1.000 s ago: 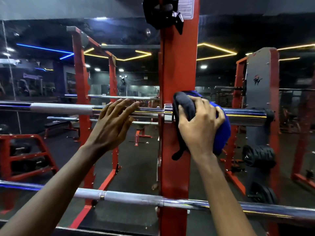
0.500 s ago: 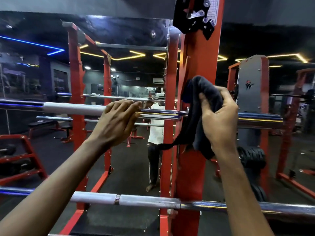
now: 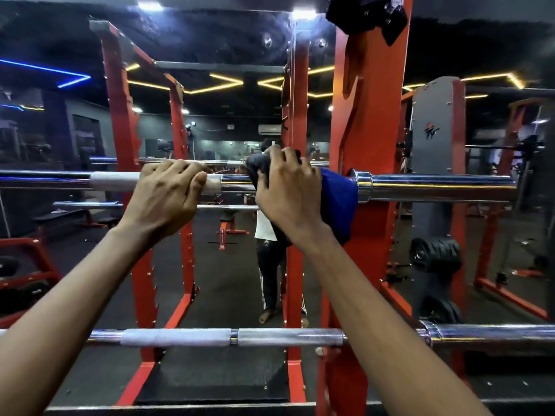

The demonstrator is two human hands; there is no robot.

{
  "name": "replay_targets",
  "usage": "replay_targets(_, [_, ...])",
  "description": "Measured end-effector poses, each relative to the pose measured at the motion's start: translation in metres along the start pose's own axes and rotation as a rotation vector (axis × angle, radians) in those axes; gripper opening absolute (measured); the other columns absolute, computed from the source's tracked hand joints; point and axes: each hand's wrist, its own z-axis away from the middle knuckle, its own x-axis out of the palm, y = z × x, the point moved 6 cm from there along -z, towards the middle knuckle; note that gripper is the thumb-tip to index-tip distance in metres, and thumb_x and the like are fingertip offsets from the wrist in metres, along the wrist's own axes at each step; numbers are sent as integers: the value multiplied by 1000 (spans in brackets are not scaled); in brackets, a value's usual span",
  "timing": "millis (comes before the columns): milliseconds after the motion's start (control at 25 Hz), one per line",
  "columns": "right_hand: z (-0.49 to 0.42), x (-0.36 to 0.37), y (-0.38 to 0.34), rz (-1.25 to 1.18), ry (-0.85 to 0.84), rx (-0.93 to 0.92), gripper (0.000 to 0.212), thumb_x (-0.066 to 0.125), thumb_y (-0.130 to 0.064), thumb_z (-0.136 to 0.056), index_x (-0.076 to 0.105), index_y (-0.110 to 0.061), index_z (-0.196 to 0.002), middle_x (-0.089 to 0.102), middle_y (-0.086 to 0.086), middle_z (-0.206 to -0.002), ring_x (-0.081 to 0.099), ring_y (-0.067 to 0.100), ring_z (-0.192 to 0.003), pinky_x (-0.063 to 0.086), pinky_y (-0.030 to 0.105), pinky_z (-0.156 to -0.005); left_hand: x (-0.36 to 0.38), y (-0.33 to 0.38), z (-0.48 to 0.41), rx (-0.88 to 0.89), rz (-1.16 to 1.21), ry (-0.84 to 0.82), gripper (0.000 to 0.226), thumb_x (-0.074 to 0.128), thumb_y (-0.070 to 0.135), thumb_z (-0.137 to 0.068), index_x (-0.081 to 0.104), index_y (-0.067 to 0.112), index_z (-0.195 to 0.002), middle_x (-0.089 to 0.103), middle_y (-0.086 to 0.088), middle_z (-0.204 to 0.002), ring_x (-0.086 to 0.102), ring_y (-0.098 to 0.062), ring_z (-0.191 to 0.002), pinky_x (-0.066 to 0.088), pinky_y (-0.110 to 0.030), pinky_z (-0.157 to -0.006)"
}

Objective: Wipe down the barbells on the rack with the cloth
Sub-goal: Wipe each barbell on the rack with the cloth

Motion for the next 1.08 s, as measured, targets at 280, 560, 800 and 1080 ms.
replay_targets(280, [8,-7,35,-86,180,66,35,62,-33,-92,57,-16,-122,66,7,-118,64,33,-112,40,48,-105,3,-8,6,-2,-24,57,44,26,43,-108,60,23,-127,65,-3,-109,59,-32,-101,40,-48,-88])
replay_targets(560, [17,25,-29,-42,184,-12,35,60,-41,-96,59,-26,-127,61,4,-124,58,30,-117,35,53,-110,7,-8,9,-41,52,35,39,28,42,-107,58,25,-127,62,-1,-110,54,-29,-104,35,-45,-94])
replay_targets(800, [-2,14,-1,-88,213,-14,33,60,-47,-95,65,-20,-114,70,2,-109,67,28,-103,44,47,-102,-1,-52,21,-88,55,8,43,23,44,-106,57,25,-126,61,-2,-104,55,-28,-103,35,-44,-98])
replay_targets(1080, [-1,20,-2,-3,225,41,37,53,-48,-94,65,-18,-110,70,4,-103,67,28,-95,47,41,-90,-4,-76,32,-146,22,139,37,32,38,-105,62,18,-112,57,-5,-92,50,-31,-90,34,-44,-88])
